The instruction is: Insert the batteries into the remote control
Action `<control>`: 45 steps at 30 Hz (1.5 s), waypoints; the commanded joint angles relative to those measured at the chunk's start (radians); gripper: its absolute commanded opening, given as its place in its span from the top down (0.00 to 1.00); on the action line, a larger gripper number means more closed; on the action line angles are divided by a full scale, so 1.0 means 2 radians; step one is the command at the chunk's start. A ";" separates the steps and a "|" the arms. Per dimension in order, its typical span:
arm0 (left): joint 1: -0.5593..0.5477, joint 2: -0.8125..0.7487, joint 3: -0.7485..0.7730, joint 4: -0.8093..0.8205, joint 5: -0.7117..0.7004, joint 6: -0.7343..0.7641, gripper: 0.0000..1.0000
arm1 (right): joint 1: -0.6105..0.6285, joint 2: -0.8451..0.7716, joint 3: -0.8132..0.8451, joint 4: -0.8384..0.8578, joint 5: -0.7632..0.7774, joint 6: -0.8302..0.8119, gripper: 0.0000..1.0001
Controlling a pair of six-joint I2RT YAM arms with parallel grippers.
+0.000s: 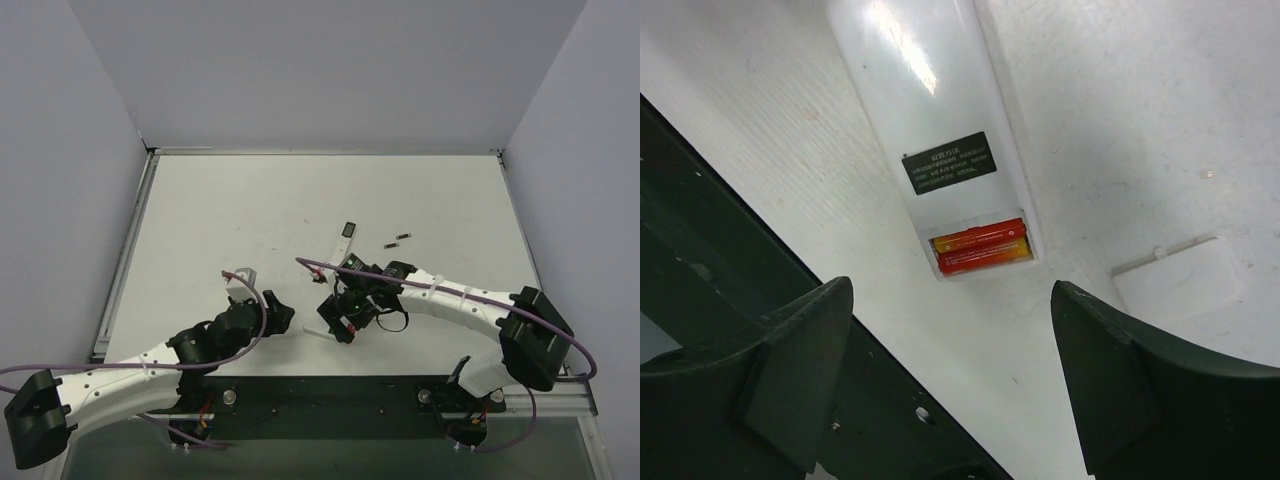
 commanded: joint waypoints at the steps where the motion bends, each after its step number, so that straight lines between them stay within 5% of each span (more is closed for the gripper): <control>1: 0.004 -0.057 -0.025 -0.022 -0.052 -0.052 0.24 | 0.020 0.048 0.016 -0.014 0.021 -0.034 0.25; 10: 0.005 -0.140 -0.064 -0.043 -0.065 -0.098 0.23 | 0.047 0.120 0.048 -0.027 0.040 -0.055 0.28; 14: 0.005 -0.139 -0.071 -0.034 -0.062 -0.110 0.23 | 0.056 0.138 0.055 -0.030 0.060 -0.053 0.43; 17: 0.005 -0.133 -0.074 -0.023 -0.058 -0.115 0.23 | 0.057 0.146 0.061 -0.029 0.067 -0.052 0.63; 23: 0.006 -0.119 -0.085 0.034 -0.046 -0.119 0.23 | 0.057 0.120 0.059 0.004 0.061 -0.045 0.80; 34: 0.009 -0.064 -0.117 0.236 -0.023 -0.125 0.23 | 0.053 0.039 0.031 0.095 0.003 -0.016 0.86; 45: 0.009 0.010 -0.113 0.347 -0.019 -0.116 0.29 | 0.053 0.021 0.020 0.134 -0.025 0.003 0.86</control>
